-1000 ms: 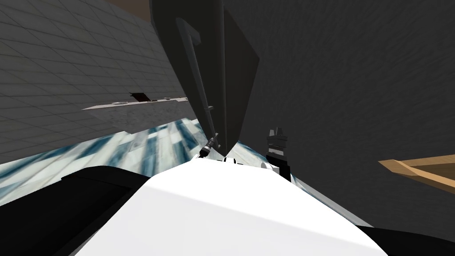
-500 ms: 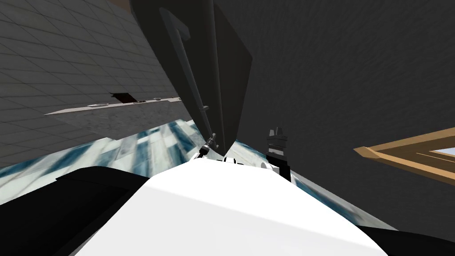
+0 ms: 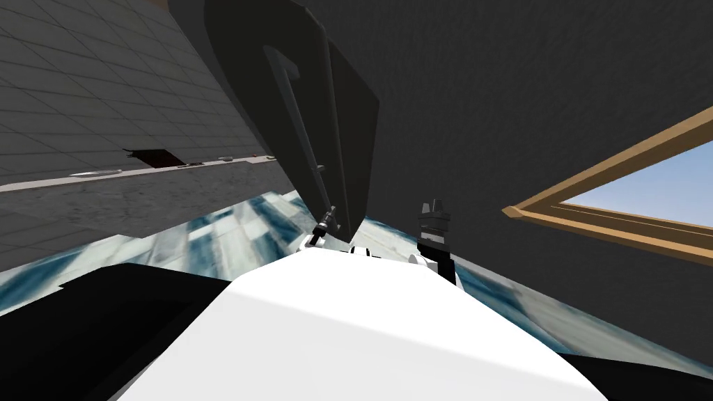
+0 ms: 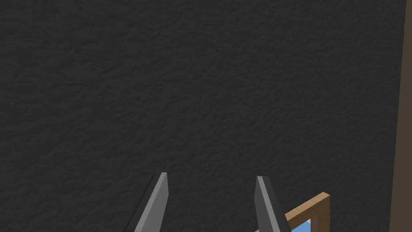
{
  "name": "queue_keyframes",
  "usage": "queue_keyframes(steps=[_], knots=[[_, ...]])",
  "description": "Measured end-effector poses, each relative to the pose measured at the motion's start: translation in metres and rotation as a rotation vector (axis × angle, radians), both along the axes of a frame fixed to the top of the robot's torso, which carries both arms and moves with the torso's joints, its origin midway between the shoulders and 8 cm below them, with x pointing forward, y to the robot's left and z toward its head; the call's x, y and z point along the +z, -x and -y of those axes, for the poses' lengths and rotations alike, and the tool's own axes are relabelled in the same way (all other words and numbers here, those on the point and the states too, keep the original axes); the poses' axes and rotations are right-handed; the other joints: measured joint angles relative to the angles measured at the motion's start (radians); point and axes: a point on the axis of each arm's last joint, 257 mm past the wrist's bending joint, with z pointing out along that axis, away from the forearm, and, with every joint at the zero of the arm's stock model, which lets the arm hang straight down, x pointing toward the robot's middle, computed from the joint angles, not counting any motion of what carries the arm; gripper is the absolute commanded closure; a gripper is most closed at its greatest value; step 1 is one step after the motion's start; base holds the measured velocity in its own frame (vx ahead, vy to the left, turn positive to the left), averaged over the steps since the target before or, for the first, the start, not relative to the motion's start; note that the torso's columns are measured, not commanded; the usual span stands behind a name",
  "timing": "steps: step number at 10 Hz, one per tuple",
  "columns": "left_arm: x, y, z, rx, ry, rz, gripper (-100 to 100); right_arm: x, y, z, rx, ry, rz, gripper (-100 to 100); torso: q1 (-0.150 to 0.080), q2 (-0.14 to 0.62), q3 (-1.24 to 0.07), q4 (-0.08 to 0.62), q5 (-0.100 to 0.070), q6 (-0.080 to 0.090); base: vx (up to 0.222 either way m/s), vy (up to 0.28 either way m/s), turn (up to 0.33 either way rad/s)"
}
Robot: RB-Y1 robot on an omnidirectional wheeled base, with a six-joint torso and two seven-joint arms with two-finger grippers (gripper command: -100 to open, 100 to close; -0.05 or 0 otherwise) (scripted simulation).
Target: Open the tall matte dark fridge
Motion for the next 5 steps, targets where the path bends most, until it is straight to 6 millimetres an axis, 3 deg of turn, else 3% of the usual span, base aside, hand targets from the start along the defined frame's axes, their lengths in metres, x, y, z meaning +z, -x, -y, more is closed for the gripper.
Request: queue_keyframes(steps=[5], knots=[[0.007,-0.026,-0.031,0.095,0.004,-0.001,-100,0.0,0.0,0.0,0.0,0.0,0.0,0,0.0,0.001,0.001,0.002,-0.002,-0.003,-0.097,0.023,-0.181]])
